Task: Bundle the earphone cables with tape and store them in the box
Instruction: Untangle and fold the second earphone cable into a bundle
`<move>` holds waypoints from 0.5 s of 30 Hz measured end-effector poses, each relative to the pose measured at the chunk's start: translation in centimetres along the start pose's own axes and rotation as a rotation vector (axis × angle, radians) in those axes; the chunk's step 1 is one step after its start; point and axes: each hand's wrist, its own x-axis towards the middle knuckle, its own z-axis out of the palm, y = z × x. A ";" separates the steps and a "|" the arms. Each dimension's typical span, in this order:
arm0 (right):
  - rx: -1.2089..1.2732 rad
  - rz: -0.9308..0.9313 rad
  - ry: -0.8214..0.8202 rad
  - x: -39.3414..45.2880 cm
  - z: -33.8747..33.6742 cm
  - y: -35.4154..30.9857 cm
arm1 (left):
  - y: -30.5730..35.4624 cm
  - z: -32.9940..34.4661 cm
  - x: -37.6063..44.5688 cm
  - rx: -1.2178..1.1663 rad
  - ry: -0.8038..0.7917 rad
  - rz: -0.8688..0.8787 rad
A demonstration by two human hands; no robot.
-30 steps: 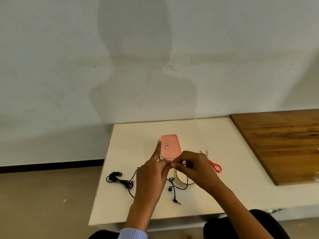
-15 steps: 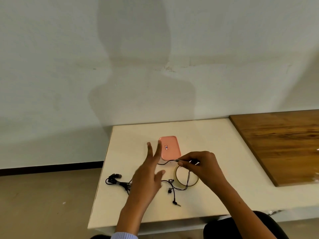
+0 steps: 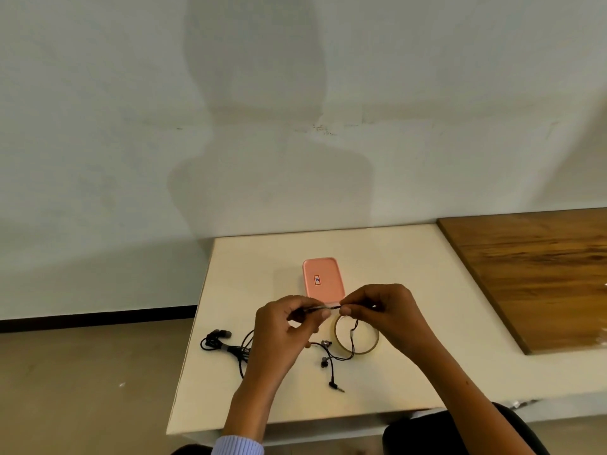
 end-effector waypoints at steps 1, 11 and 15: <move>-0.002 0.006 0.012 0.0 -0.1 -0.1 | 0.2 -0.1 0.1 -0.009 0.016 -0.006; -0.067 -0.160 0.099 -0.2 -0.2 -2.9 | 4.2 -2.1 0.5 0.211 0.101 0.072; 0.045 -0.137 0.109 -0.5 -1.6 -5.1 | 7.1 -3.9 1.0 0.268 0.059 0.102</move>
